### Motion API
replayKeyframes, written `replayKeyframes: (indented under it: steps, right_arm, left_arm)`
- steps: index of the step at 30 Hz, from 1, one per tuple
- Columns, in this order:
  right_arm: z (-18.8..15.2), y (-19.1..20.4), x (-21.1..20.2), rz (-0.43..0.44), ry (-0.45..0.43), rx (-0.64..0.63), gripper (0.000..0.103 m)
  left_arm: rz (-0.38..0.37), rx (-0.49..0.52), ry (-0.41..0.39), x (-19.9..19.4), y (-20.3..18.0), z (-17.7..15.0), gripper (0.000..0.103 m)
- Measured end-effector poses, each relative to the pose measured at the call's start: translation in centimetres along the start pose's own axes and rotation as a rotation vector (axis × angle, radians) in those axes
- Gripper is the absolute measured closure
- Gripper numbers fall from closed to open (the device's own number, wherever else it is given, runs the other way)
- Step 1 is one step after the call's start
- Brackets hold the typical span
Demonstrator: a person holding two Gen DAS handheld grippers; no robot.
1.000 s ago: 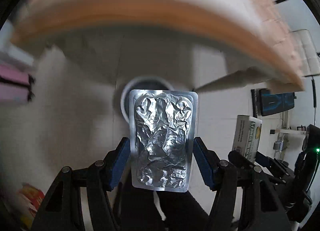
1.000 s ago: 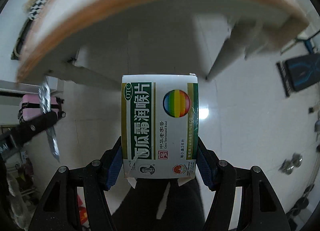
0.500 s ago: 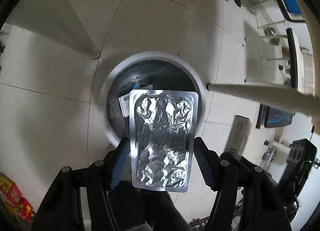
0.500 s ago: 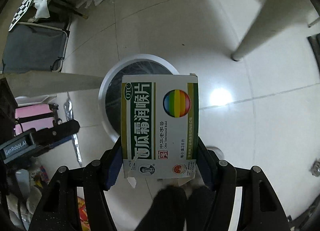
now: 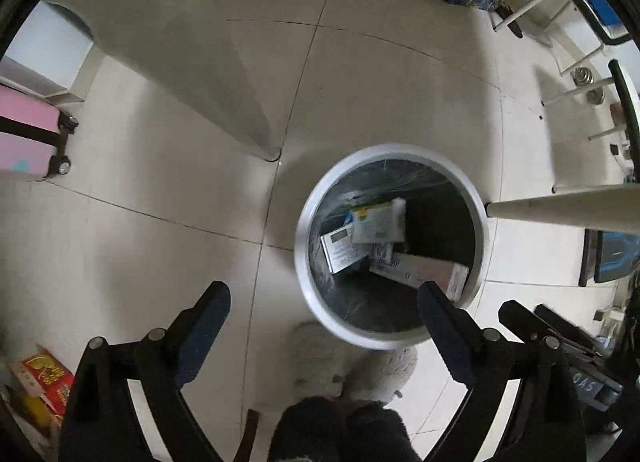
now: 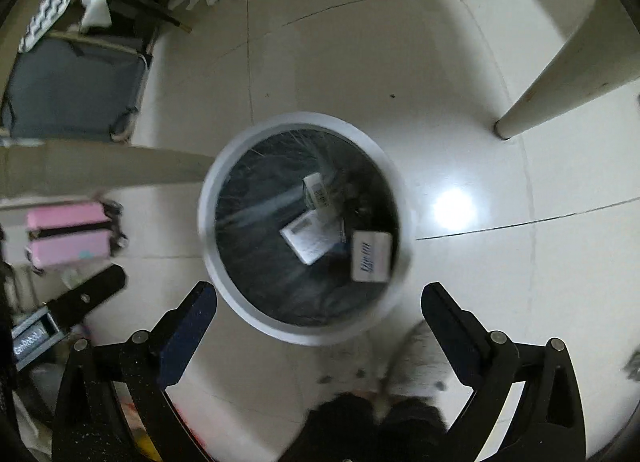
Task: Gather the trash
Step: 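Carry the box and foil pack to the bin and open both tools, then move both tools back over the table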
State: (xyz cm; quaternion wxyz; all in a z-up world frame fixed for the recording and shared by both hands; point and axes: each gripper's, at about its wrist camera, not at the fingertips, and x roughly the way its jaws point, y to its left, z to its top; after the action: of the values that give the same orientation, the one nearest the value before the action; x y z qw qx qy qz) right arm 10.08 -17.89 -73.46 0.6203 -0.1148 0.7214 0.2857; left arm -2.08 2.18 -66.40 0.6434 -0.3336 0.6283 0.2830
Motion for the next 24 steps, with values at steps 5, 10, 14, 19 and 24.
replayKeyframes:
  steps: [5,10,14,19,24]
  right_arm:
    - [-1.7,1.3,-2.5,-0.16,-0.012,-0.063,0.0]
    - [-2.2,2.3,-5.0,-0.218,-0.021,-0.078,0.0]
    - [-3.1,3.3,-7.7,-0.239,-0.031,-0.089,0.0]
    - [-4.2,4.3,-11.9,-0.252,-0.052,-0.096,0.0]
    - [-5.8,5.4,-16.7,-0.252,-0.059,-0.091,0.0]
  left_arm:
    - [0.048,0.037,0.029,-0.7,-0.5,-1.8,0.008]
    - [0.076,0.06,0.027,-2.5,-0.7,-2.8,0.008]
    - [0.073,0.082,0.018,-4.7,-1.5,-3.6,0.008]
    - [0.06,0.094,0.004,-8.2,-2.0,-4.7,0.008]
    - [0.046,0.095,0.0,-12.2,-2.1,-5.8,0.008]
